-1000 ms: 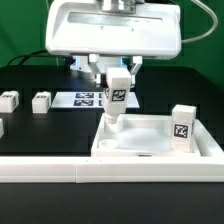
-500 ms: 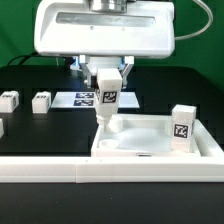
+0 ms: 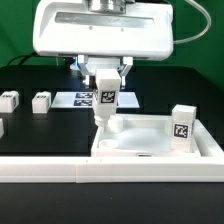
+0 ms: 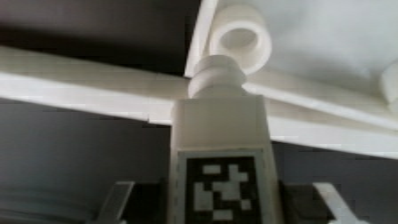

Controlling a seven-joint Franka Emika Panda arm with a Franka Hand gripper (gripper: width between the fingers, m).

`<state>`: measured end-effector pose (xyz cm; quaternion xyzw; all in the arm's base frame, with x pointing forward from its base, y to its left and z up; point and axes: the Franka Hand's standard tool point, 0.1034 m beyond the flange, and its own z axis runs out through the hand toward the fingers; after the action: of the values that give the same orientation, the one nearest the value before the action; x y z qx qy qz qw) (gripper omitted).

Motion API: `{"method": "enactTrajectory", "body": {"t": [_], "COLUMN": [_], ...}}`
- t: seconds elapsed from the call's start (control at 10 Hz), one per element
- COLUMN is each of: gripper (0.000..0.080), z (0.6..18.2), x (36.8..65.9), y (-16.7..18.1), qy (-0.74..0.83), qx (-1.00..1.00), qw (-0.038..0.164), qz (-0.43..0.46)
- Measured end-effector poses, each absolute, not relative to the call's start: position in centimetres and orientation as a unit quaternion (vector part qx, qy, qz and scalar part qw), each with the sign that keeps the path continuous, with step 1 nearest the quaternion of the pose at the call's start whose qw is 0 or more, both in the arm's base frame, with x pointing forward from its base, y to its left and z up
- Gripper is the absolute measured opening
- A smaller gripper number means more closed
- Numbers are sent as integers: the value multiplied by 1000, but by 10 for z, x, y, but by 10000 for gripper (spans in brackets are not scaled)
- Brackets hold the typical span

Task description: Assemble square table

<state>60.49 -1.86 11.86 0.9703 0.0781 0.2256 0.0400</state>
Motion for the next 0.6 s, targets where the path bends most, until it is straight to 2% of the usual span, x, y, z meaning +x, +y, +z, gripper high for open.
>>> {"method": "enactTrajectory", "body": {"t": [0.1, 0.3, 0.6], "gripper": [291, 291, 291], "z": [115, 116, 105], "x": [604, 607, 604], "y": [-13, -11, -10], "qy": [80, 82, 85], "qx": [973, 972, 973], "qw": [35, 34, 35], "qz": [213, 216, 210]}}
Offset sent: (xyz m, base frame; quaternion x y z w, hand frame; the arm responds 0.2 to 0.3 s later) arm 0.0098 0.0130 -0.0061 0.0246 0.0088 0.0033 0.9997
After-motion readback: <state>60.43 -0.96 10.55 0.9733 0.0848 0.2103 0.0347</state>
